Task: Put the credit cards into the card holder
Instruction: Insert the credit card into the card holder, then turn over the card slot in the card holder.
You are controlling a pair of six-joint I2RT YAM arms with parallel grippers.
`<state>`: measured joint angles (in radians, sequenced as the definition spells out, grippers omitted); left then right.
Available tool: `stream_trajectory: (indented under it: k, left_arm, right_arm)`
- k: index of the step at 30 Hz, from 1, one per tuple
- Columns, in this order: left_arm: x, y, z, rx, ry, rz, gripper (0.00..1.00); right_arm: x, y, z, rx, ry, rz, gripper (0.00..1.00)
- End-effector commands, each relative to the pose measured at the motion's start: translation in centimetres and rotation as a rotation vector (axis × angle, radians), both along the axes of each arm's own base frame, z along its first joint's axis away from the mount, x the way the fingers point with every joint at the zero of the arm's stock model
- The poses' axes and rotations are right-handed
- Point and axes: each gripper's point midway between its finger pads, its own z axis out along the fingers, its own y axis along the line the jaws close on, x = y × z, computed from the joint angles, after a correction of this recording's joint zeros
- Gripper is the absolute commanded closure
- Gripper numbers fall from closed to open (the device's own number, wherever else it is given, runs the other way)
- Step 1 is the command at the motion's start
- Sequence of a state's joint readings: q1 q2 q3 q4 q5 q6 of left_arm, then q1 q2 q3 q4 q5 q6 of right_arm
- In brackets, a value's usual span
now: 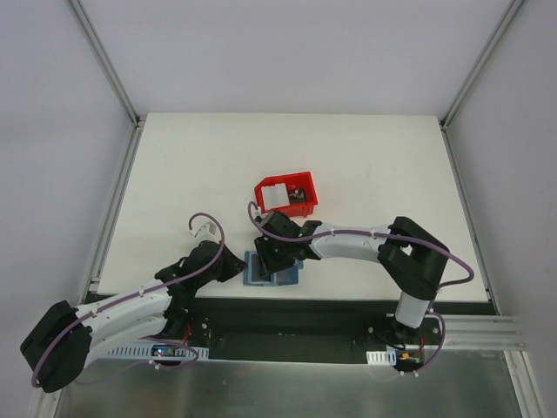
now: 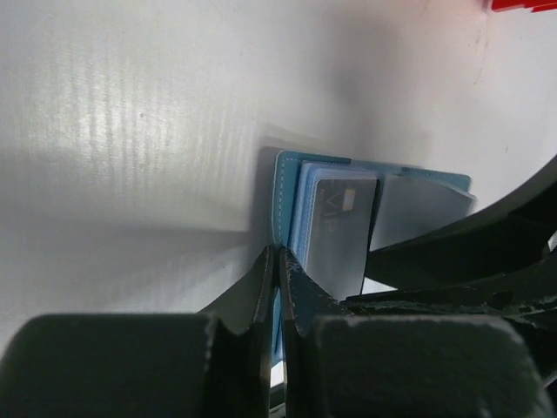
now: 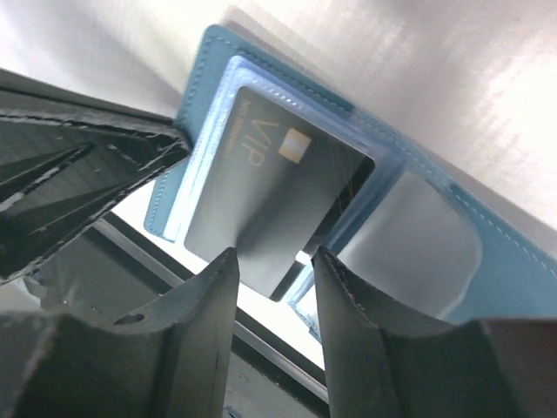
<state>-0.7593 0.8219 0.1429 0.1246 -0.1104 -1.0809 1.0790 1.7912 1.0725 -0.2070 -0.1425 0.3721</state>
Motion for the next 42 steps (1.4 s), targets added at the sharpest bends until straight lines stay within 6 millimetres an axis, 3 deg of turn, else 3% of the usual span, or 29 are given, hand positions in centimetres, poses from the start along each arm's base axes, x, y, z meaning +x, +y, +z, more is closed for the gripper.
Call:
stream_trajectory:
  k: [1, 5, 10, 20, 25, 42]
  left_arm:
    - [0.6, -1.5, 3.0, -0.068, -0.071, -0.038, 1.0]
    - [0.7, -1.6, 4.2, -0.086, -0.1, -0.046, 1.0]
    - [0.9, -2.2, 5.5, -0.103, -0.119, -0.071, 1.0]
    - [0.9, -2.5, 5.7, -0.109, -0.11, -0.076, 1.0]
    - [0.8, -2.4, 5.3, -0.108, -0.1, -0.069, 1.0]
    - [0.8, -2.3, 5.3, -0.112, -0.098, -0.059, 1.0]
  right_arm:
    - [2.0, -2.0, 2.2, -0.055, -0.115, -0.059, 0.55]
    - [2.9, -3.5, 3.4, -0.081, -0.177, -0.105, 0.51]
    - [2.6, -2.5, 4.6, -0.022, -0.178, -0.096, 0.45]
    - [2.0, -0.5, 3.7, 0.012, -0.127, -0.104, 0.38]
    - [1.4, 0.5, 4.2, 0.06, -0.093, -0.095, 0.35]
    - [1.5, 1.1, 2.9, 0.048, -0.069, -0.103, 0.32]
